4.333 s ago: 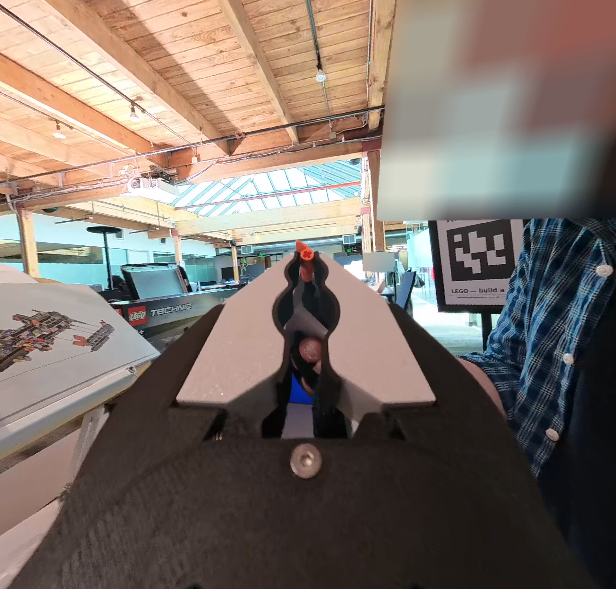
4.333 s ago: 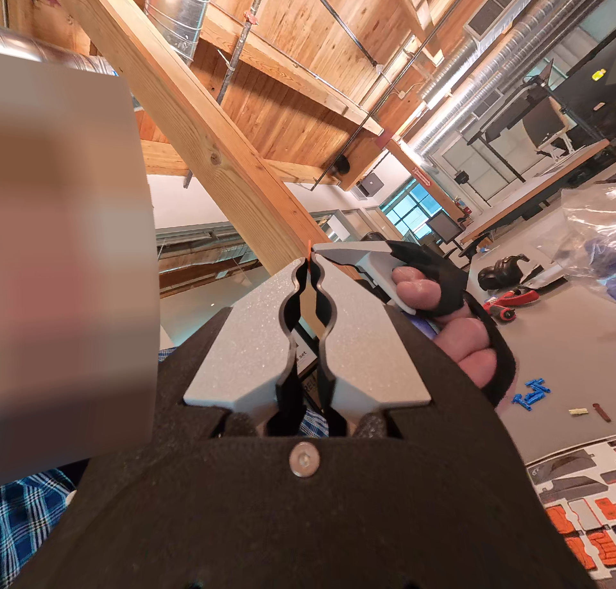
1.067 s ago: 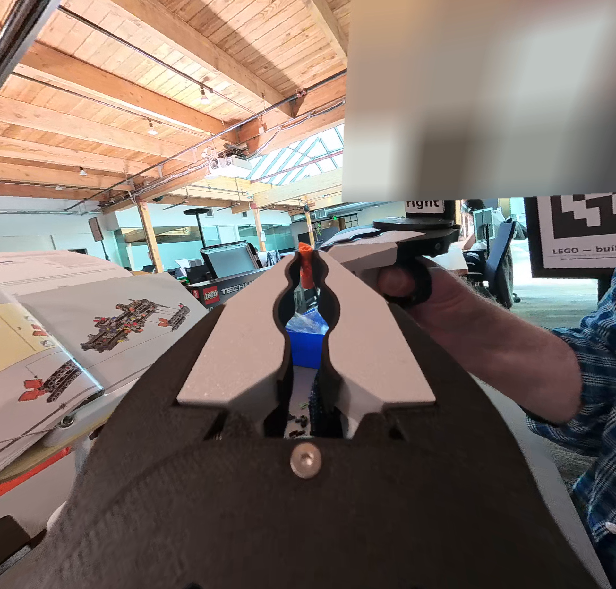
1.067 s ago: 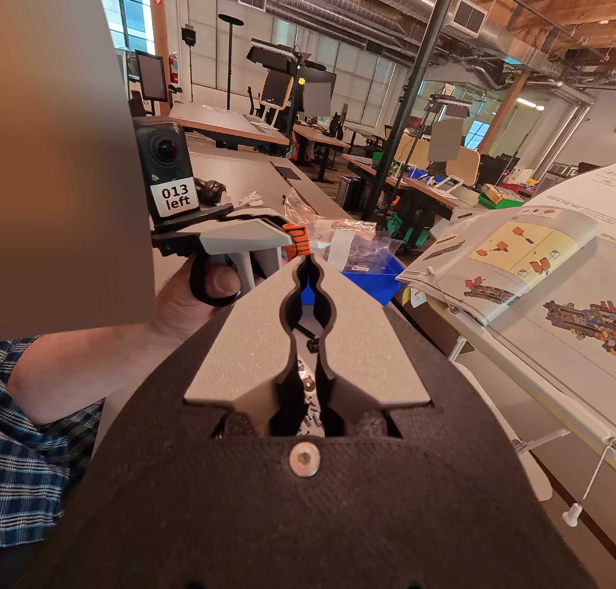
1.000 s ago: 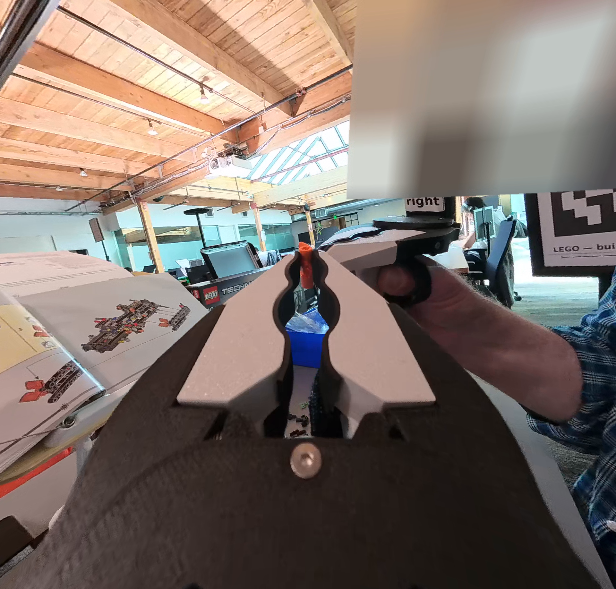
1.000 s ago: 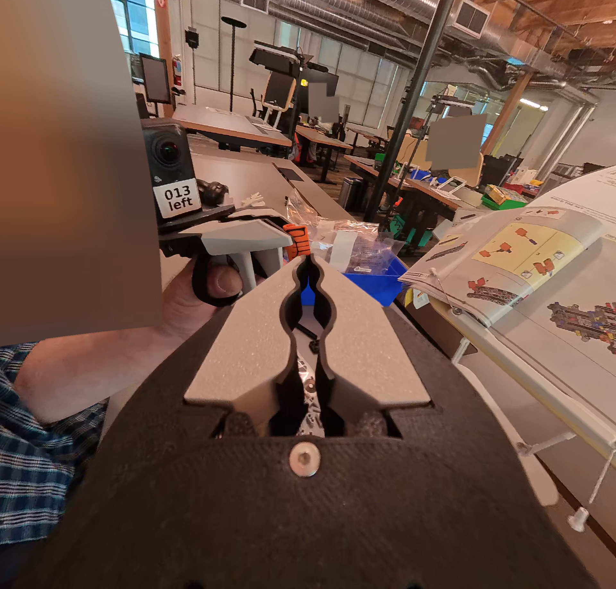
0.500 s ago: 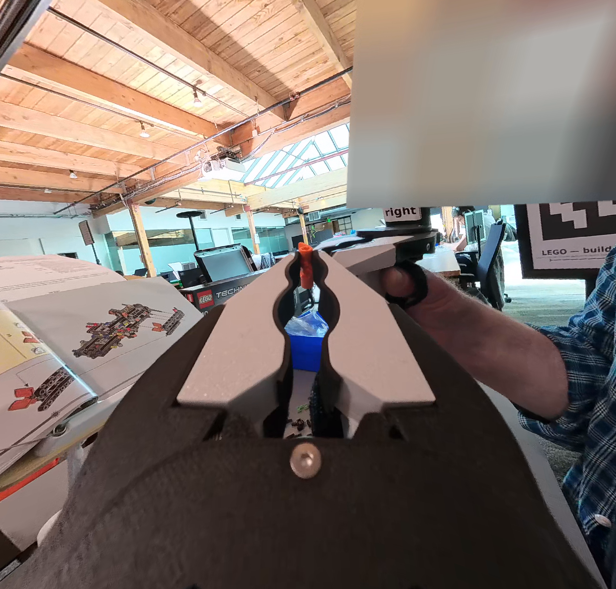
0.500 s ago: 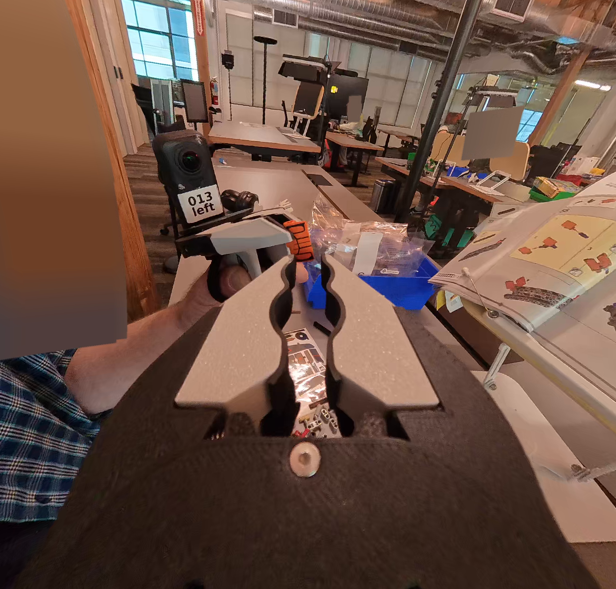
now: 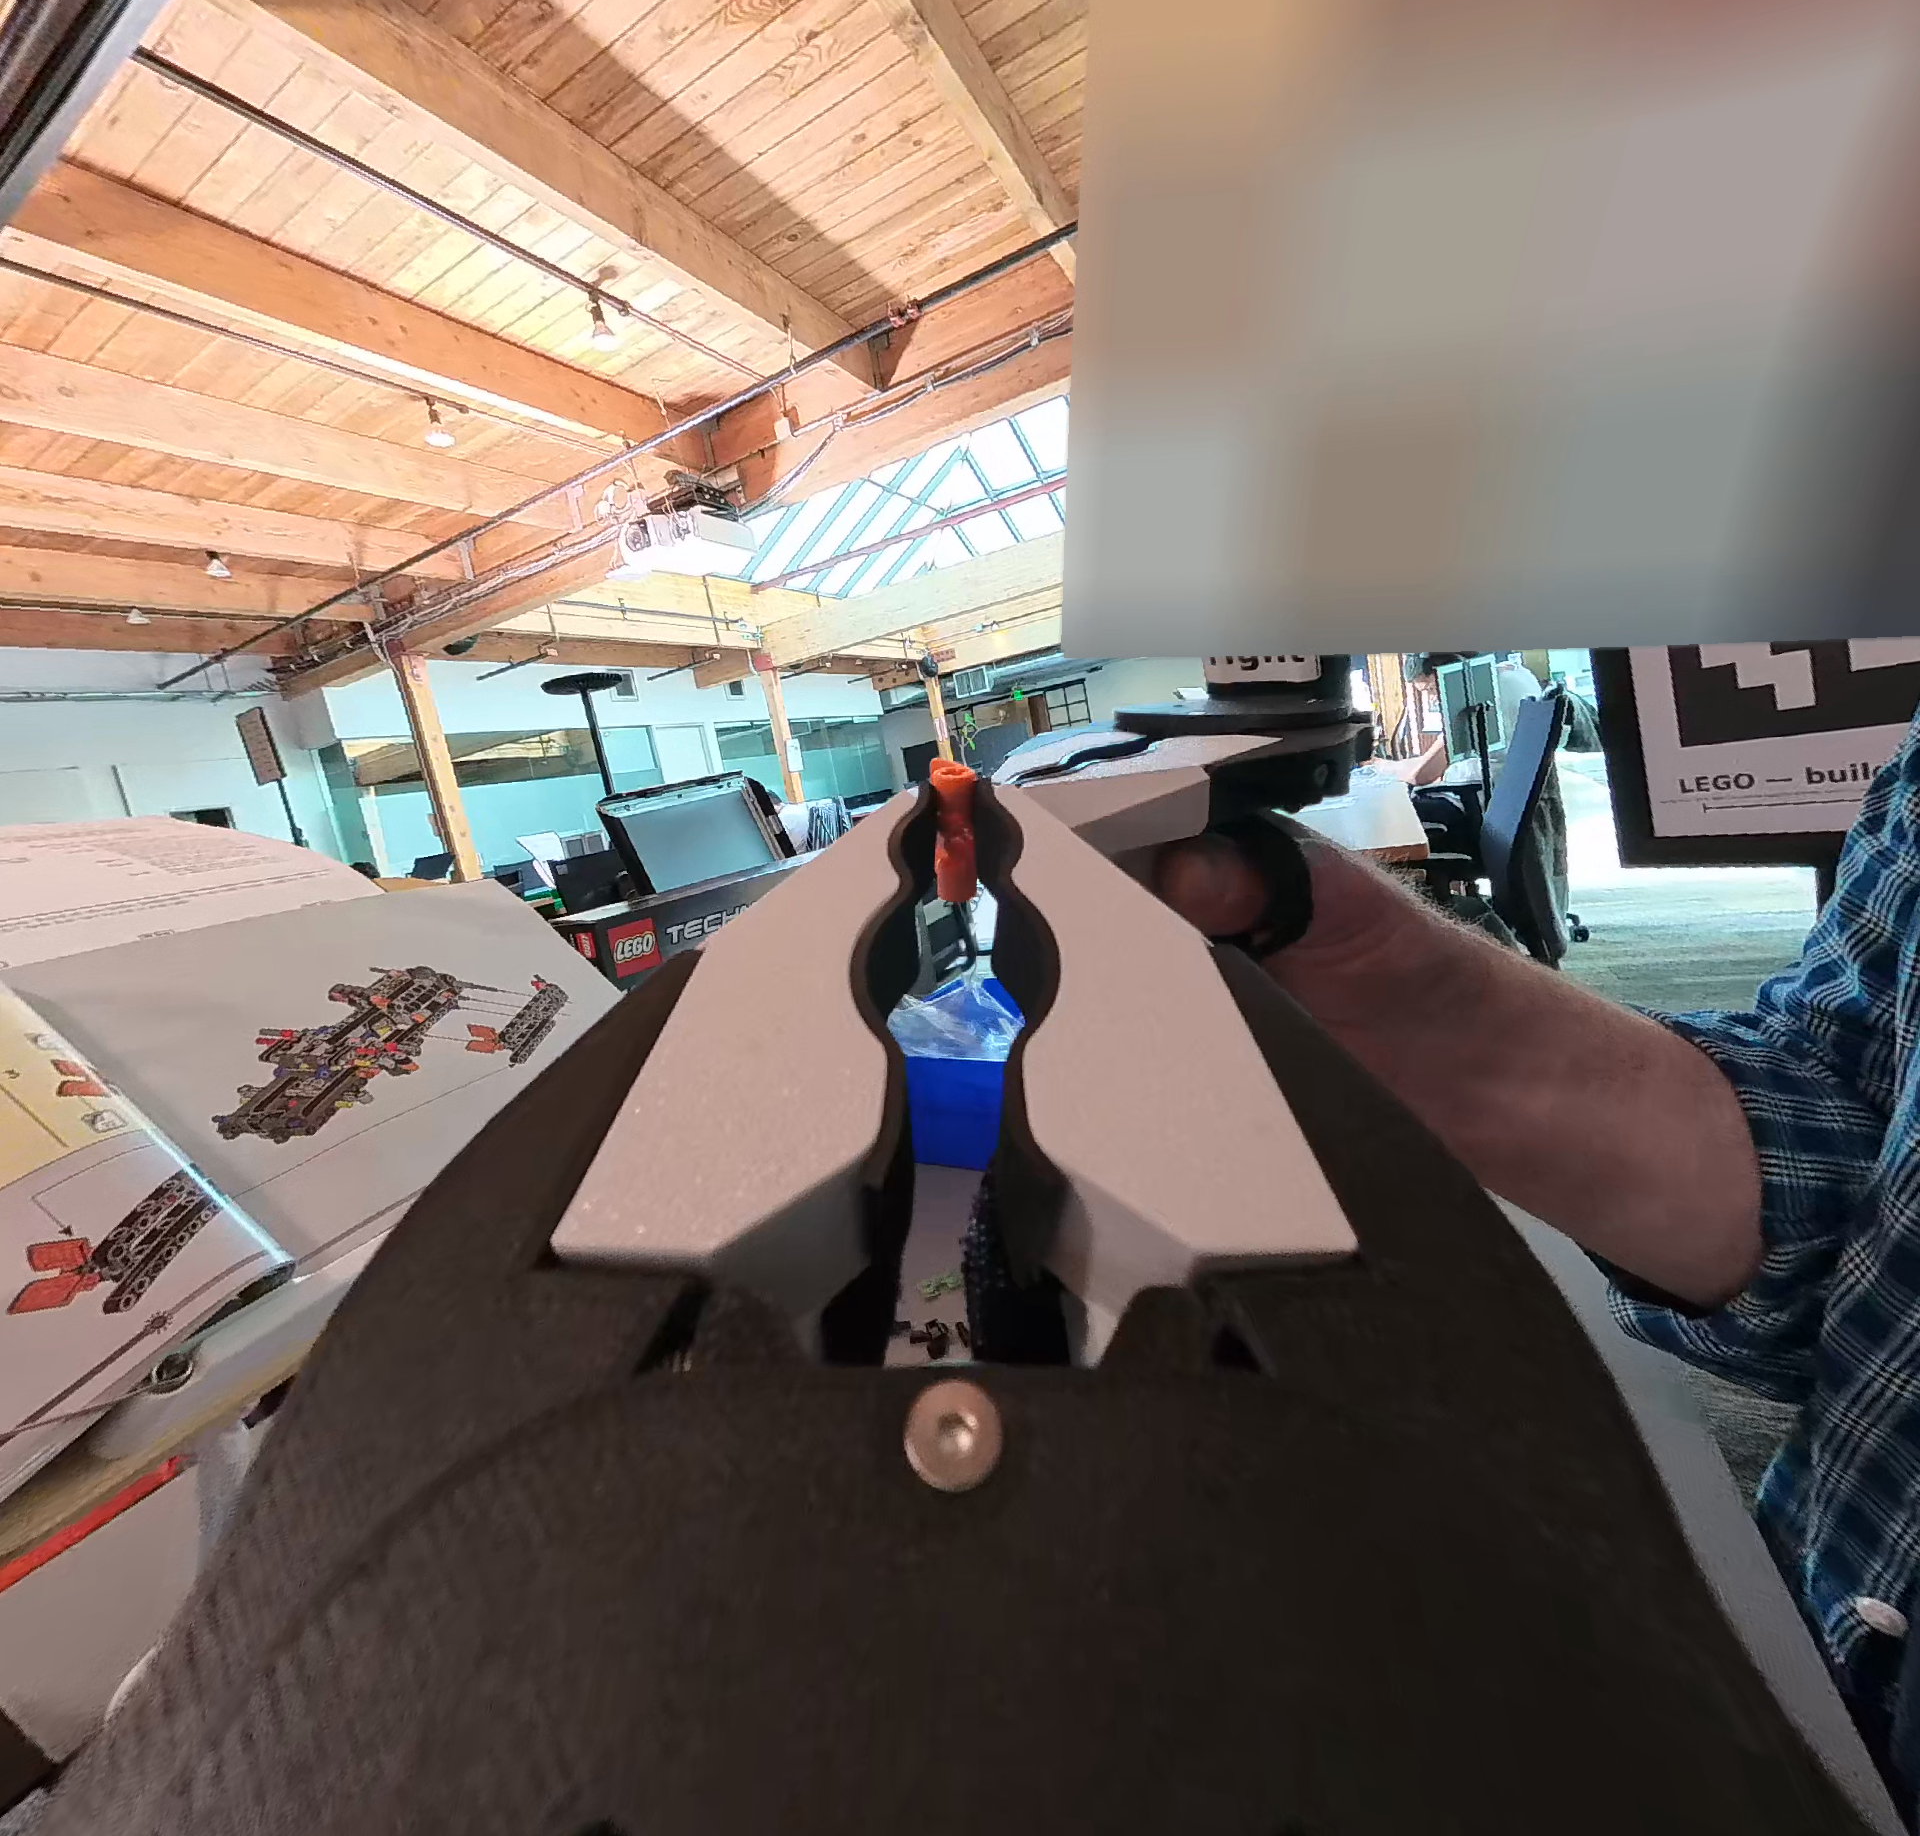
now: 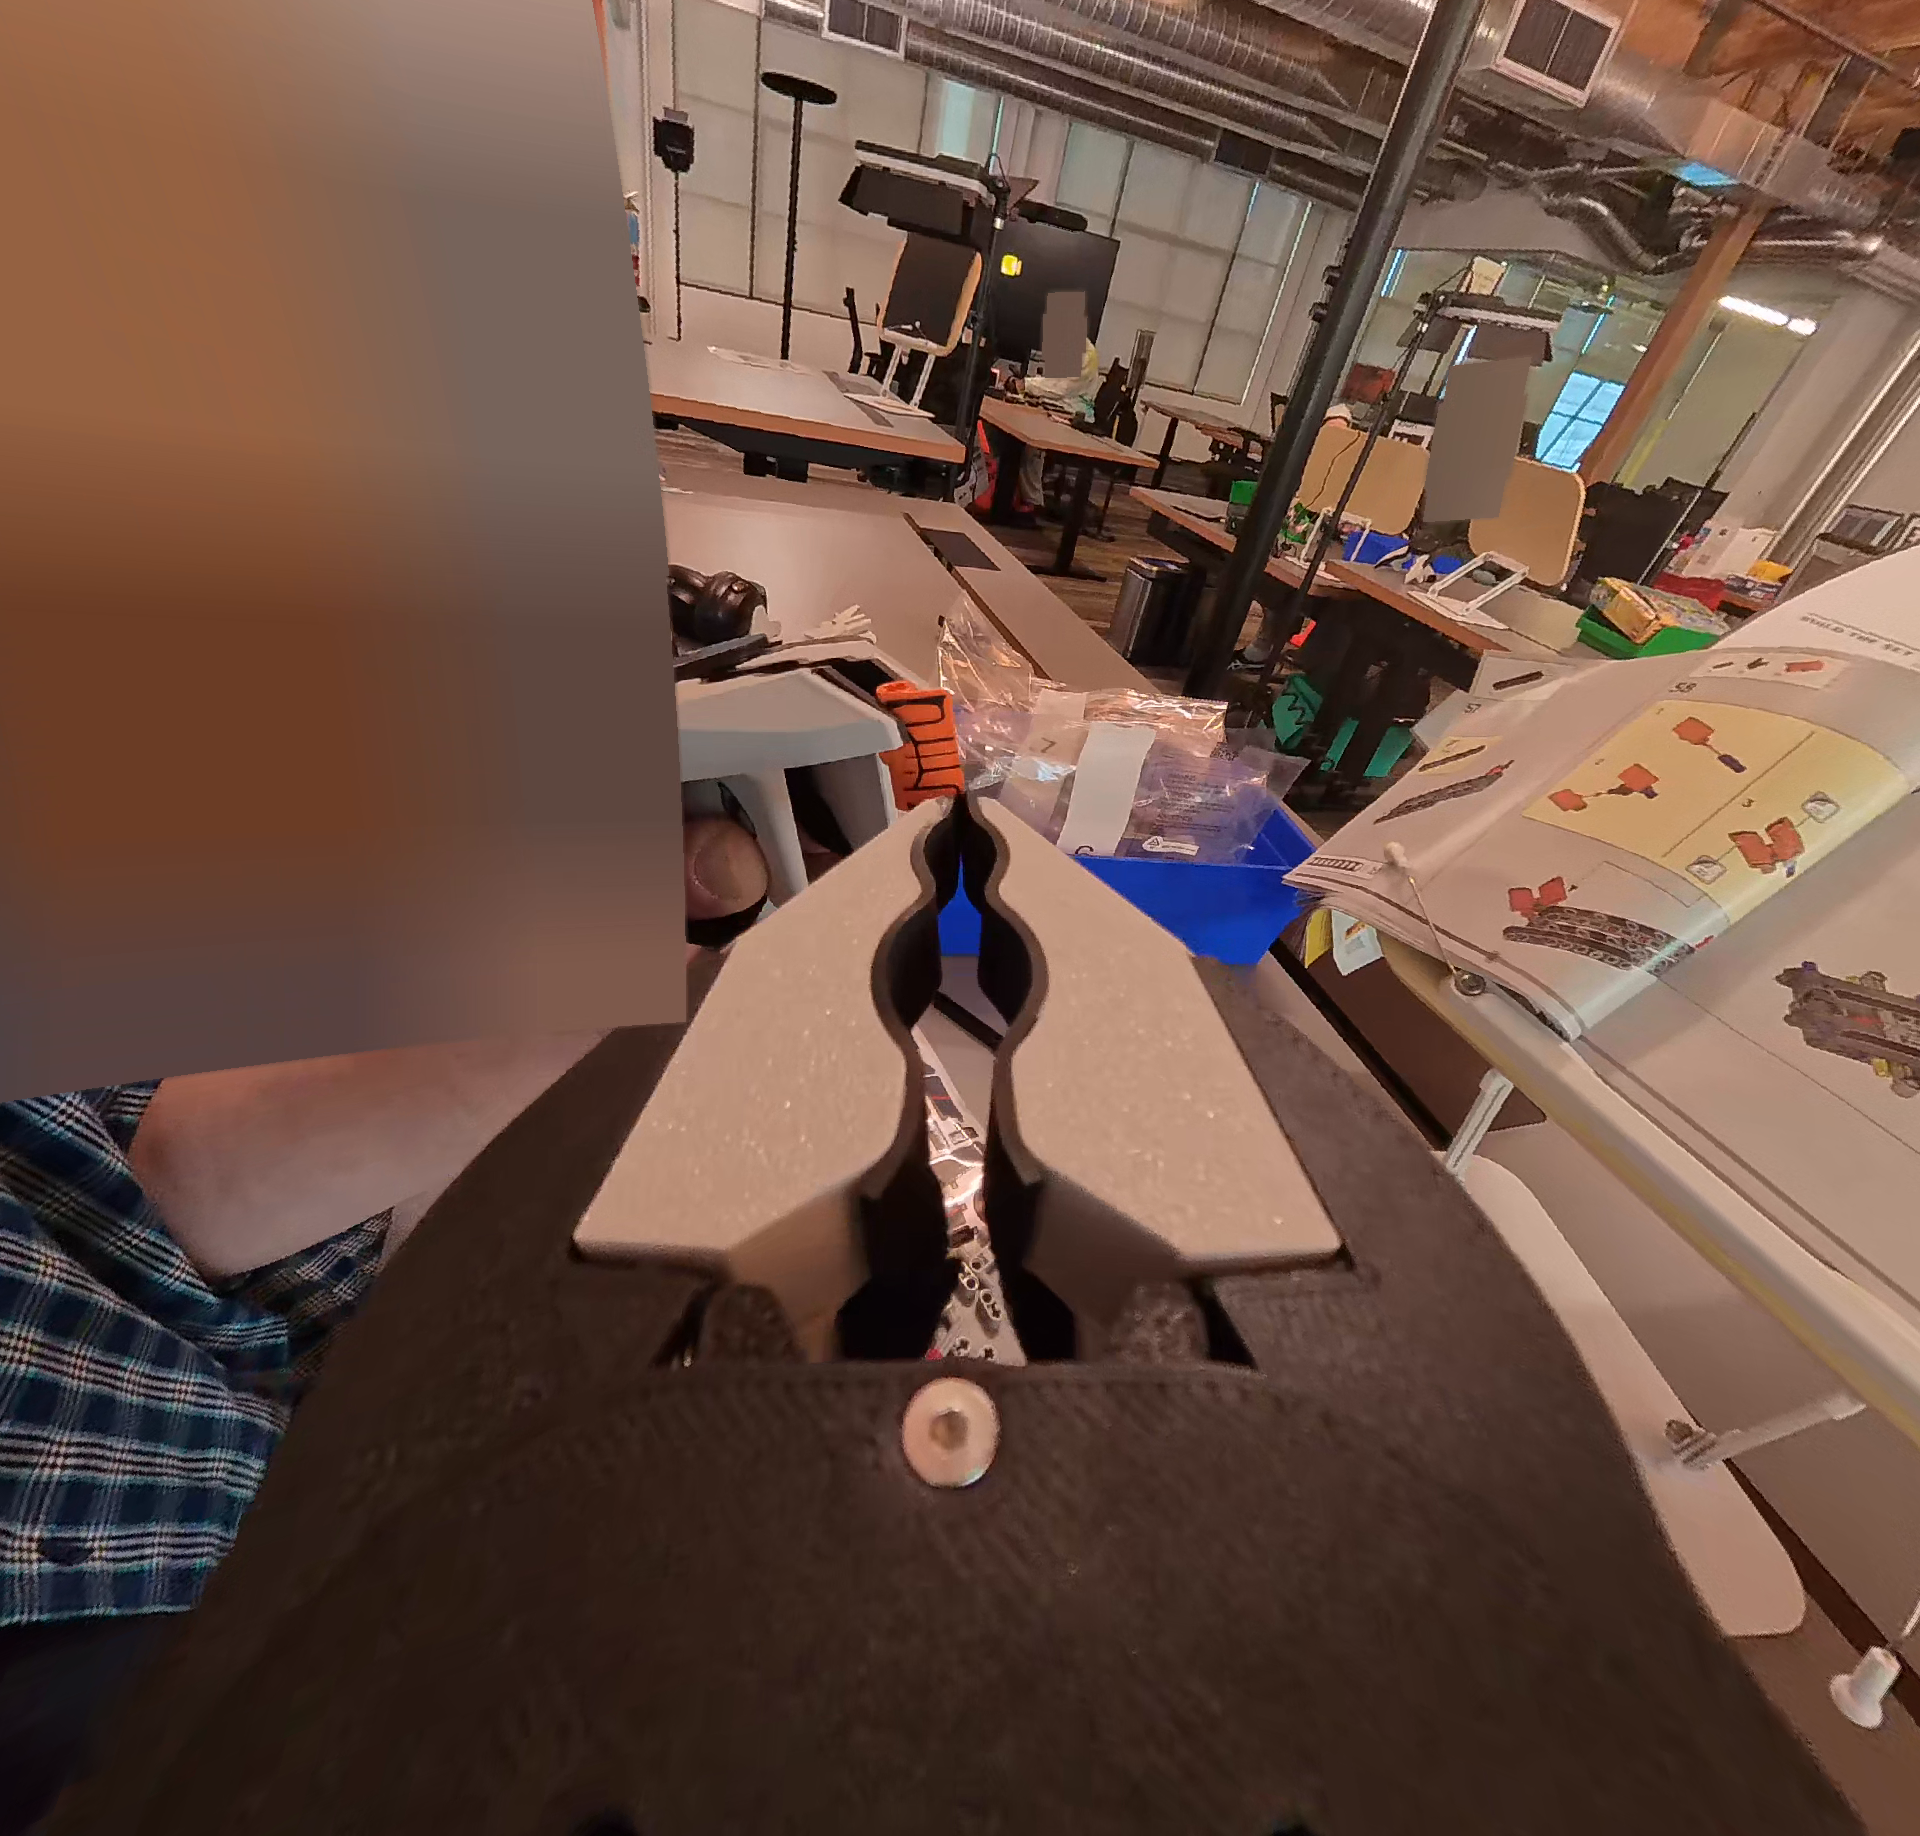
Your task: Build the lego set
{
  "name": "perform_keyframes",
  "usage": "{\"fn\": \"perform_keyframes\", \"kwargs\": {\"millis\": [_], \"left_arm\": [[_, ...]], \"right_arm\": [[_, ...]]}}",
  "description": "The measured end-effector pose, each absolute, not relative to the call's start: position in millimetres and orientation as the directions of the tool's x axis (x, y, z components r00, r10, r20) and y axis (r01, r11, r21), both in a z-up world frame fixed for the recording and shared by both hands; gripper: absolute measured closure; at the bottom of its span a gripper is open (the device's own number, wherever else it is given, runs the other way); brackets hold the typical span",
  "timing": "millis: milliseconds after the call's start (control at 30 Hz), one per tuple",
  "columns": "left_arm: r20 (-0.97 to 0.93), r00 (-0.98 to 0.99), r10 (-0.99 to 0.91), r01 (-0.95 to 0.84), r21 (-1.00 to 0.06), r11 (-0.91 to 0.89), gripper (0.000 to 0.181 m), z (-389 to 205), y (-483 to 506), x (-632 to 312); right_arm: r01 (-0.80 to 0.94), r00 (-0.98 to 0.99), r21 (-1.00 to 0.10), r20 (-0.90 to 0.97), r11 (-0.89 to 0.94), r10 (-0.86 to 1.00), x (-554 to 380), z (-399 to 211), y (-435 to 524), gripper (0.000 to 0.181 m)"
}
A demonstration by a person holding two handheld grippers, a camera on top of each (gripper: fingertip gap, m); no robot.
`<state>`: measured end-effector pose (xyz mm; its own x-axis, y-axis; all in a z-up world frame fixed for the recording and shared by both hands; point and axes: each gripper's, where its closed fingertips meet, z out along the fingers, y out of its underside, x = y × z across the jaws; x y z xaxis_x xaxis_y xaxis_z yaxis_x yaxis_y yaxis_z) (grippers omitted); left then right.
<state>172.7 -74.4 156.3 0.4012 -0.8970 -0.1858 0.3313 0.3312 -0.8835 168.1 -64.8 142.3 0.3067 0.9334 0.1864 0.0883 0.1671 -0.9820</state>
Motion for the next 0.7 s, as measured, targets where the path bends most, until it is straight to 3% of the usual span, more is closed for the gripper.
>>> {"fn": "perform_keyframes", "kwargs": {"millis": [300, 500, 633, 700], "left_arm": [[-0.208, 0.405, -0.89, 0.324, -0.878, 0.352, 0.175, 157, -78, 173], [-0.249, 0.477, -0.843, 0.221, -0.894, 0.389, 0.175, 149, -68, 175], [-0.214, 0.452, -0.866, 0.288, -0.884, 0.369, 0.174, 155, -72, 169], [-0.208, 0.445, -0.871, 0.307, -0.878, 0.367, 0.174, 158, -73, 166]], "right_arm": [[0.068, 0.272, -0.986, 0.163, 0.15, 0.948, 170, 144, -68, 0.181], [0.028, 0.232, -0.991, 0.136, 0.133, 0.963, 167, 151, -79, 0.181], [0.013, 0.247, -0.991, 0.134, 0.135, 0.96, 173, 153, -75, 0.181], [0.019, 0.254, -0.994, 0.11, 0.108, 0.961, 177, 149, -69, 0.17]]}}
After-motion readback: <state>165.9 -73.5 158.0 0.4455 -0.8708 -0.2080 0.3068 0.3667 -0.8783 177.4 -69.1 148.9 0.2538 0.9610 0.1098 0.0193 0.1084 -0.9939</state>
